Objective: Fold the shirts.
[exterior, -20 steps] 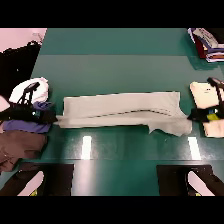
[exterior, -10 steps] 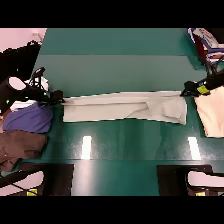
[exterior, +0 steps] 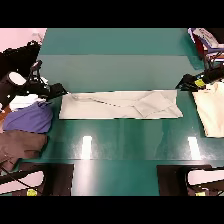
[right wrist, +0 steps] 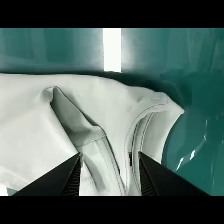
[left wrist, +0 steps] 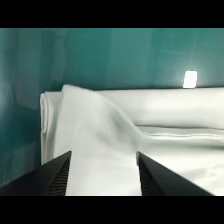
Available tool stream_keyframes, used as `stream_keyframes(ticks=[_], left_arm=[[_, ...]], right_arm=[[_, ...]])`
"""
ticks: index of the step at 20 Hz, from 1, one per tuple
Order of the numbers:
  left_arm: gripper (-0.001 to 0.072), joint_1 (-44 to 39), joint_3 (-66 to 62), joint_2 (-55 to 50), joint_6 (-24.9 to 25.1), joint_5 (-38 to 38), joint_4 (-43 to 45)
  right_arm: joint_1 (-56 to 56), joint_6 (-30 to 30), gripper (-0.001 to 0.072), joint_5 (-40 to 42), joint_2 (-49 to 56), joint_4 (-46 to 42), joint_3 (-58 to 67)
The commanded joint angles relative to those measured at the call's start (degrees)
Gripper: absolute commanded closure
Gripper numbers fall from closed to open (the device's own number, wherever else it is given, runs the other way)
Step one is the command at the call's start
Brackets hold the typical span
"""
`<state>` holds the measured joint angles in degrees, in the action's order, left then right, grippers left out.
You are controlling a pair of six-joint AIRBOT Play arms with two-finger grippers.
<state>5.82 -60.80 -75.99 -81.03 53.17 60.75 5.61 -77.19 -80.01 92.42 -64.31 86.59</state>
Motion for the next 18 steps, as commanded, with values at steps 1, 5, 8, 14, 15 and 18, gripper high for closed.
stream_keyframes(ticks=[1,5,8,14,15,18], left_arm=[[0.0212,0.0,-4.9,0.0,0.5,6.1,0.5],[0.0589,0.0,-10.1,0.0,1.9,11.0,0.5],[0.0677,0.0,-10.5,0.0,2.4,12.4,0.1],[0.0686,-1.2,-10.5,0.0,1.4,16.3,-0.2],[0.0686,-2.3,-10.5,0.0,1.3,16.3,-0.2],[0.0686,-7.0,-10.5,0.0,1.3,15.2,-0.2]], right_arm=[[2.9,2.5,0.0293,-4.4,-0.4,0.3,0.4],[8.3,4.9,0.0293,-9.7,-0.5,0.4,0.4],[12.1,6.0,0.0209,-9.4,-0.5,5.1,-1.8],[15.6,12.3,0.0106,-4.8,3.4,15.4,-15.1],[15.3,13.5,0.0107,-3.9,4.6,17.6,-16.4],[12.7,16.3,0.0109,-2.6,7.3,20.9,-17.3]])
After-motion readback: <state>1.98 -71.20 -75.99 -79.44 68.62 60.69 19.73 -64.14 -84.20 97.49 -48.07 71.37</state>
